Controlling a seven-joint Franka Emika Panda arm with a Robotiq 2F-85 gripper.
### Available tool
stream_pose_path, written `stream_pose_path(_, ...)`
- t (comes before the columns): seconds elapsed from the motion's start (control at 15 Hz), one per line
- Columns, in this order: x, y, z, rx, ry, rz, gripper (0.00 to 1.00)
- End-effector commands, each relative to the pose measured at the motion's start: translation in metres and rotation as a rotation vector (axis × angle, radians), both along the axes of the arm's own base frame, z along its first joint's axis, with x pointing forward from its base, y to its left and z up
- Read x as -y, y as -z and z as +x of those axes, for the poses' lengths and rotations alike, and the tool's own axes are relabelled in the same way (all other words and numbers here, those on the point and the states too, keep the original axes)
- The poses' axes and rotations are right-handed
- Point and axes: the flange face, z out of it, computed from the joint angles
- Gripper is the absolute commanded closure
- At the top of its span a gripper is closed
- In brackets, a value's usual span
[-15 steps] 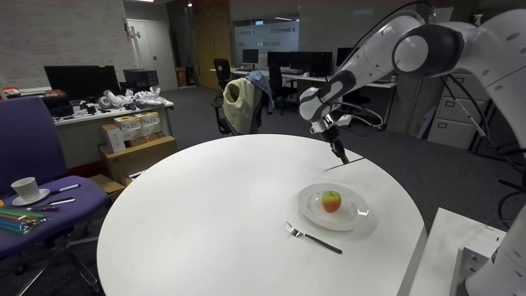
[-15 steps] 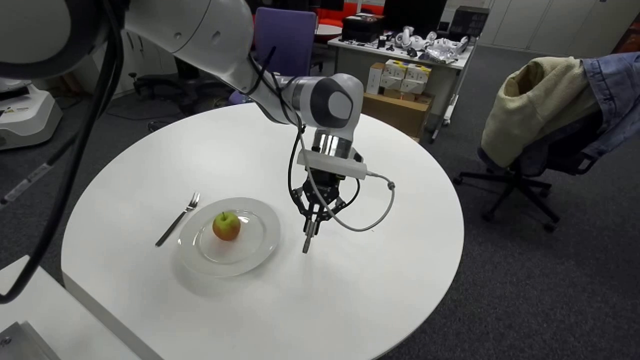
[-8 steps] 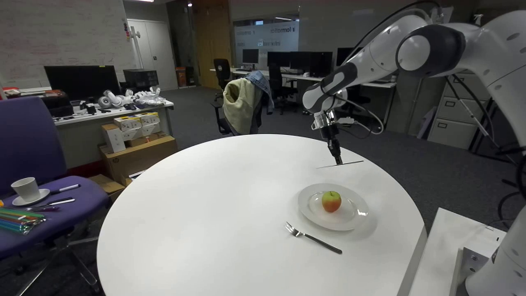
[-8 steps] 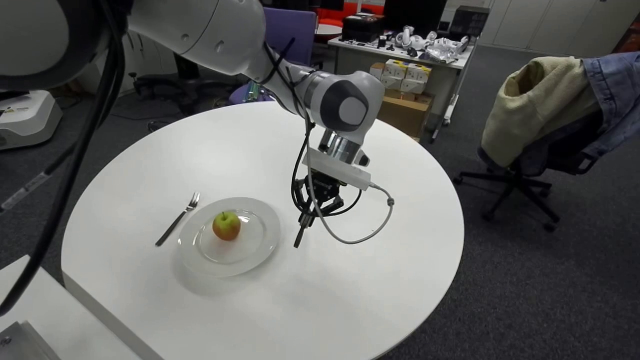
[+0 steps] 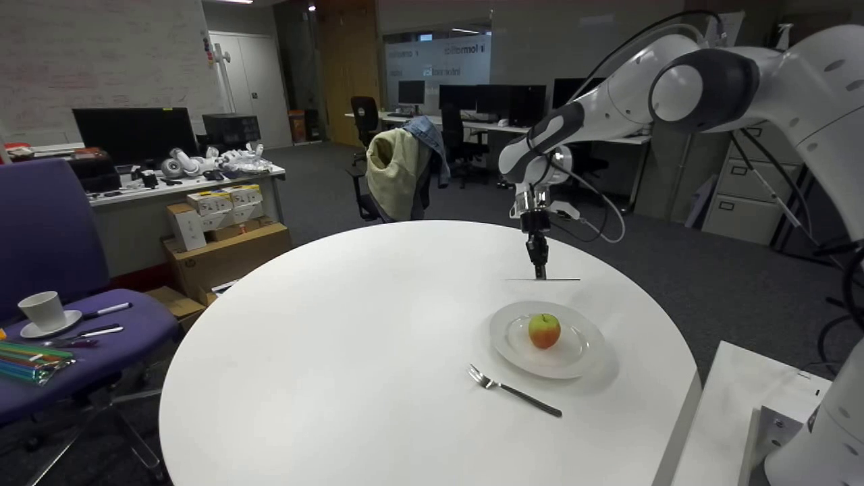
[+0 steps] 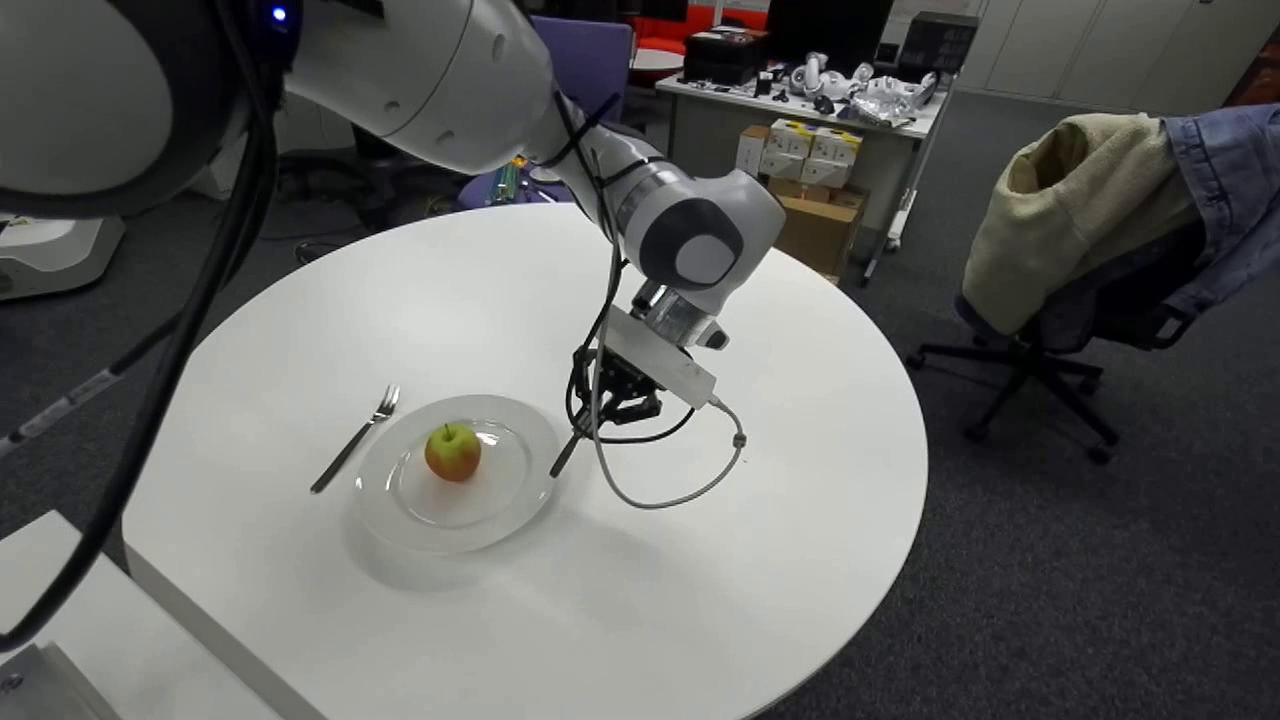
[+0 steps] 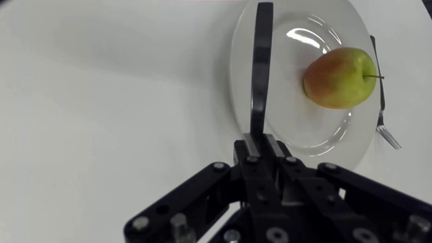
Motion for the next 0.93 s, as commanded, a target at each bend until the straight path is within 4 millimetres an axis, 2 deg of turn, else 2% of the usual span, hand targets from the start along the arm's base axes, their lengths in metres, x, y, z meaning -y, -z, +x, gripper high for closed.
stream_pose_path(0.0, -0.006, 0.016, 0.011, 0.070, 0.059, 0.165, 0.98)
stream_pose_path(0.27, -0.012, 0.033, 0.015, 0.121, 0.104, 0.282, 0.98)
stream_pose_path(0.87, 0.018, 0.034, 0.015, 0.266, 0.272, 0.469, 0.98)
